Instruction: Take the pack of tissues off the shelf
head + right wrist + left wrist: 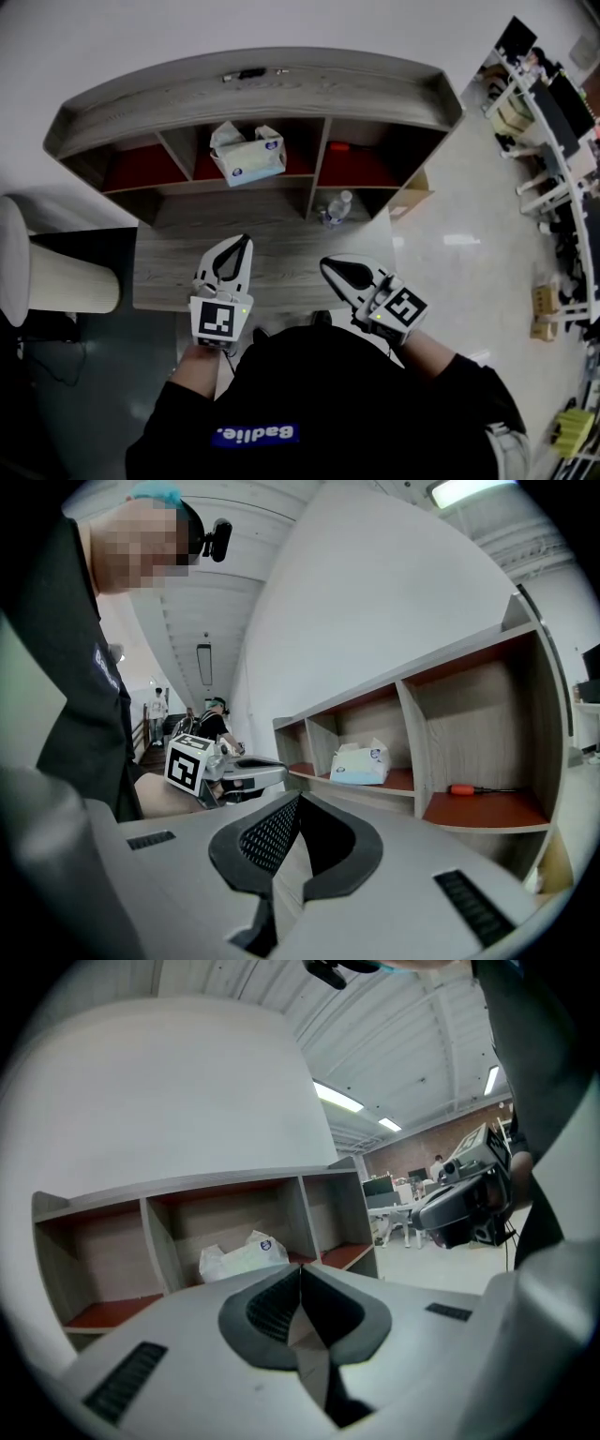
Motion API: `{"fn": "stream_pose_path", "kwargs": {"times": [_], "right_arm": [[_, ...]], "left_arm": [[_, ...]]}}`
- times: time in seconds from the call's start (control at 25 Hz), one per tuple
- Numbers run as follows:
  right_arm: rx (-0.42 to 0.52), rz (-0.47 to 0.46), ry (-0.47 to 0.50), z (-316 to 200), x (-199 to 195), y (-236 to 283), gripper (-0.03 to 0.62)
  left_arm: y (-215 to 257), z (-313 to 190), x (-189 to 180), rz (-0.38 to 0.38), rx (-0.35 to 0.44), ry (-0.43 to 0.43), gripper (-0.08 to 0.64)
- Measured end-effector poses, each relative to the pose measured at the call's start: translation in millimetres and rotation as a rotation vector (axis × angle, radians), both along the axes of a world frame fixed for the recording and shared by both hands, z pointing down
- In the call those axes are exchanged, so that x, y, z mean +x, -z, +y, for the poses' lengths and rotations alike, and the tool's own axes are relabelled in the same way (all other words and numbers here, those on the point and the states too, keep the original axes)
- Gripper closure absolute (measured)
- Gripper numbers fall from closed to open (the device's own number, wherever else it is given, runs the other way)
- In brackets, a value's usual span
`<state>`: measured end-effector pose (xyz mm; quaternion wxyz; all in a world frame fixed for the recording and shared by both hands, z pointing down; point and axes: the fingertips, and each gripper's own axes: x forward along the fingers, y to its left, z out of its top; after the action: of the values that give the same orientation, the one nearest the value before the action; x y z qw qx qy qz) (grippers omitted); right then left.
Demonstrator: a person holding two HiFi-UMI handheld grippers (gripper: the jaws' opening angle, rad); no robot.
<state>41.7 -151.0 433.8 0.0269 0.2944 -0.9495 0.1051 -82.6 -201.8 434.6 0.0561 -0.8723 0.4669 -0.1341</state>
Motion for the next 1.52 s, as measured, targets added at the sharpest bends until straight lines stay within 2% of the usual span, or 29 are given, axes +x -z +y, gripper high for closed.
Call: {"fn": "stream_pose_path", "kwargs": {"times": [0.24,0.48,0.88,1.08,1.4,1.52], "right_arm": [[-0.024,-0.014,-0.010,-3.5,6.2,-6.7,0.563],[-0.039,-0.025,-0.021,-2.0,9.2,-11.1,0.563],[-0.063,-0.006,-0.053,6.4,20.2,-21.6,0.563],[-0.074,0.002,-0.073,8.1,22.8,-24.3,0.563],[-0.068,0.013,-0.116,6.9,29.1,-22.5,0.563],[-0.063,0.016,-0.123,8.4,28.9,-22.9,0.563]], "left_arm": [[-5.1,-21.4,7.8,-0.159,0.035,-0.033,0.513],[-17.7,-43.3,8.0,-0.229,0.016,-0.062,0.448],[-40.0,-88.4,-0.5,-0.563,0.049,-0.075,0.344],[-48.9,-105.6,0.6,-0.651,0.037,-0.090,0.311],[-66.5,-134.2,-6.1,-0.820,0.059,-0.094,0.276],[-71.3,-144.6,-11.7,-0.906,0.089,-0.095,0.275]]}}
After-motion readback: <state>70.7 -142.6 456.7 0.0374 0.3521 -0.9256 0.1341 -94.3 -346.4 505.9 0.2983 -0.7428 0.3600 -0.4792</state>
